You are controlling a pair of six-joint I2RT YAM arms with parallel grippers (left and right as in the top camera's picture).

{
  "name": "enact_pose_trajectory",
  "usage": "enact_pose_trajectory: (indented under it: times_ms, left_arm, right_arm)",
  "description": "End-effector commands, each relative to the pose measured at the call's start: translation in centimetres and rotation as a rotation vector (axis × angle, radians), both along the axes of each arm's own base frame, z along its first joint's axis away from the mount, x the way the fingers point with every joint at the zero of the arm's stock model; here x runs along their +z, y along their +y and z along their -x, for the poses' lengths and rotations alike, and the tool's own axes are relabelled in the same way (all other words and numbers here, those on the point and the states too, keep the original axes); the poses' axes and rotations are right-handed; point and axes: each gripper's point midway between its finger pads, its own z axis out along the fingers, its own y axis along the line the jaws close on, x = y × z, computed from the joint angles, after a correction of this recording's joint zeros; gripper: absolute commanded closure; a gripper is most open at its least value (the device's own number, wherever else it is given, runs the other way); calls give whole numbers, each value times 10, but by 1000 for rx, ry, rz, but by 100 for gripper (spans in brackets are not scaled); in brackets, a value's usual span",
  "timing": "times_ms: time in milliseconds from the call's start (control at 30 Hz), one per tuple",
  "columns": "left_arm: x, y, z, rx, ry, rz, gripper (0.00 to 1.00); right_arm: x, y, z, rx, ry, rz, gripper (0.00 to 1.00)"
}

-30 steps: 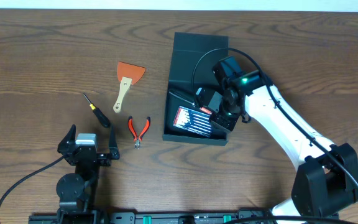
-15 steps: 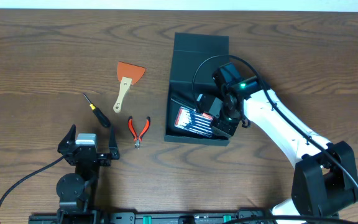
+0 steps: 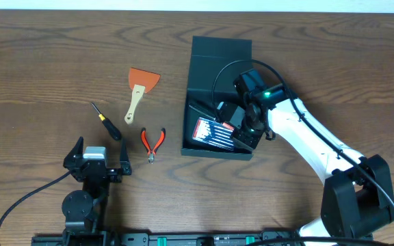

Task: Pack container
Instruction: 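Lower the hammer into the box beside the screwdriver case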

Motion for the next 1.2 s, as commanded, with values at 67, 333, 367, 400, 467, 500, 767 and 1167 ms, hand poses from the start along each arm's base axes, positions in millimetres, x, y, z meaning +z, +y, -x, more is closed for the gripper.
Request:
enact_pose_trajectory:
  times_ms: [67, 333, 367, 400, 467, 500, 767, 1167]
  left_arm:
    - [-16, -1, 0, -10, 36, -14, 1]
    - [-16, -1, 0, -10, 36, -14, 1]
    - [-16, -1, 0, -10, 36, -14, 1]
    - [-16, -1, 0, -10, 36, -14, 2]
    - [-16, -1, 0, -10, 36, -14, 2]
    - [-16, -1, 0, -10, 36, -14, 1]
    - [-16, -1, 0, -10, 36, -14, 1]
    - [-16, -1, 0, -10, 36, -14, 1]
  right_arm:
    - [4, -3, -3, -78, -18, -4, 99]
    - [4, -2, -4, -130, -13, -6, 99]
    - [4, -2, -4, -130, -13, -6, 99]
    - [4, -2, -4, -130, -13, -6, 99]
    - [4, -2, -4, -130, -12, -6, 99]
    - [4, -3, -4, -130, -12, -5, 99]
    - [4, -2, -4, -130, -14, -6, 97]
    - [5, 0, -9, -147, -28, -16, 76]
